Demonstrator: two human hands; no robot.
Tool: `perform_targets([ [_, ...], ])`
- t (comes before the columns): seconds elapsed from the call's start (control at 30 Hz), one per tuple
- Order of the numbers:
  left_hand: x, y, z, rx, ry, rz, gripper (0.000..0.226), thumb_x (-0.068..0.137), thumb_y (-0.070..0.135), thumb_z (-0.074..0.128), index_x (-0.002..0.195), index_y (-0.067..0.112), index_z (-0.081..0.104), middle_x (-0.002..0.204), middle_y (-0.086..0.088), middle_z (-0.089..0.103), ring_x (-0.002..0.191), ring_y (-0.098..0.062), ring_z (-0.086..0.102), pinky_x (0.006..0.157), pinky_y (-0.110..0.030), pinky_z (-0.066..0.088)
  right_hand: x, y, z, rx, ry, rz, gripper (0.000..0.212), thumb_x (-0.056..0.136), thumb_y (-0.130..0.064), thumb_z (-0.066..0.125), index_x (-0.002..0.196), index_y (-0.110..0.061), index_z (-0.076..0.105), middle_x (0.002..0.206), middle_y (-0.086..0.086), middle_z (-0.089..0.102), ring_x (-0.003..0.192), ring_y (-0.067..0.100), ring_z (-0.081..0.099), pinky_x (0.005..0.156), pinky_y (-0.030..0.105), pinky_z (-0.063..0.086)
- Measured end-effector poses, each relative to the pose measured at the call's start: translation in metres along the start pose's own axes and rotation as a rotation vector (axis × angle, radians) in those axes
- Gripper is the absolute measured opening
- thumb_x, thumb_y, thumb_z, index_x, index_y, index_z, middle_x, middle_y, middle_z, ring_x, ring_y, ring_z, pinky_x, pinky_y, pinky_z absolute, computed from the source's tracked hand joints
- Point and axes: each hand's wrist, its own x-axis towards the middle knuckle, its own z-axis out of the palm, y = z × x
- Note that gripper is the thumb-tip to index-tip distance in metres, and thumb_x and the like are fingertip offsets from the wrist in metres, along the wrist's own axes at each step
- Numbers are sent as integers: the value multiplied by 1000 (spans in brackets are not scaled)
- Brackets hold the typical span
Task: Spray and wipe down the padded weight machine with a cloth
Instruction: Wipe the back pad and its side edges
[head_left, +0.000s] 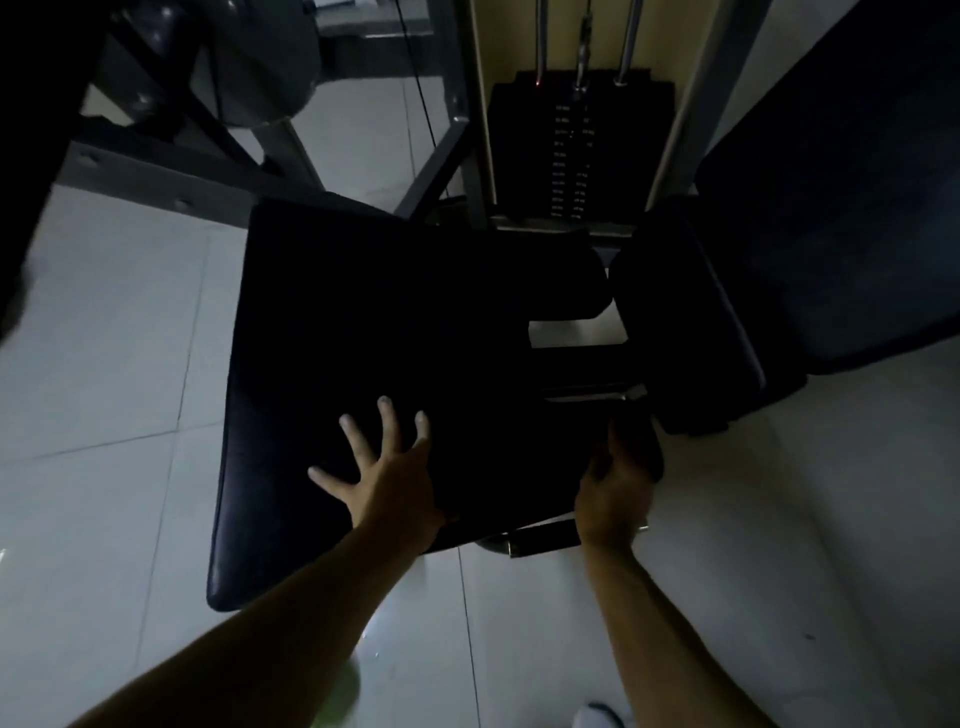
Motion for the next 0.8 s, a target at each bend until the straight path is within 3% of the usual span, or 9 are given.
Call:
perform_targets([
  [0.07,-1,3,-1,22,-6,2,116,83,56,74,159,38,-11,163,-4,-35,145,-49,-33,103,-87,4,-15,-22,12,-62,-27,-15,49,108,-30,39,148,-5,52,150,19,54,143,39,47,113,61,43],
  [0.2,2,3,-2,35,-24,-7,116,85,46,77,159,37,-11,161,-6,-38,143,-51,-36,103,-89,5,-54,-76,25,84,-371,-414,49,113,-34,36,159,-18,35,166,3,35,155,20,30,126,38,29],
  [0.3,2,1,0,59,-47,-14,117,85,36,79,159,37,-13,159,-7,-42,142,-51,-37,103,-89,9,-51,-74,22,131,-639,-656,54,110,-25,50,160,-22,31,167,0,32,155,19,29,123,46,35],
  [0.37,2,4,-3,79,-58,-32,122,82,44,80,159,37,-14,158,-8,-44,143,-52,-36,103,-89,11,-14,-64,18,93,-728,-804,55,111,-27,49,161,-28,29,167,1,32,155,24,28,119,54,38],
  [0.47,1,5,-8,99,-90,-21,127,76,65,76,158,35,-17,159,-8,-42,144,-51,-35,105,-87,8,54,-57,24,5,-687,-680,52,110,-22,47,160,-21,36,169,1,28,157,23,23,120,55,36],
  [0.57,-6,6,-11,39,-94,-43,129,74,64,78,159,37,-15,158,-4,-45,142,-46,-40,107,-86,4,84,-77,47,72,-555,-435,51,108,-17,38,158,-12,38,168,8,31,156,27,28,118,53,39],
  [0.7,-5,7,-12,24,-97,-86,136,71,59,83,157,40,-20,159,0,-44,144,-37,-43,111,-81,-5,29,-107,49,12,-682,-654,51,108,-16,46,158,-13,39,168,8,28,158,25,22,122,51,35],
  [0.8,-17,2,-9,-8,-18,-145,140,63,53,91,163,33,-4,168,-8,-25,154,-36,-21,117,-76,9,-1,-88,30,25,-846,-921,47,113,-25,33,157,-10,39,168,11,28,158,28,21,125,48,30],
])
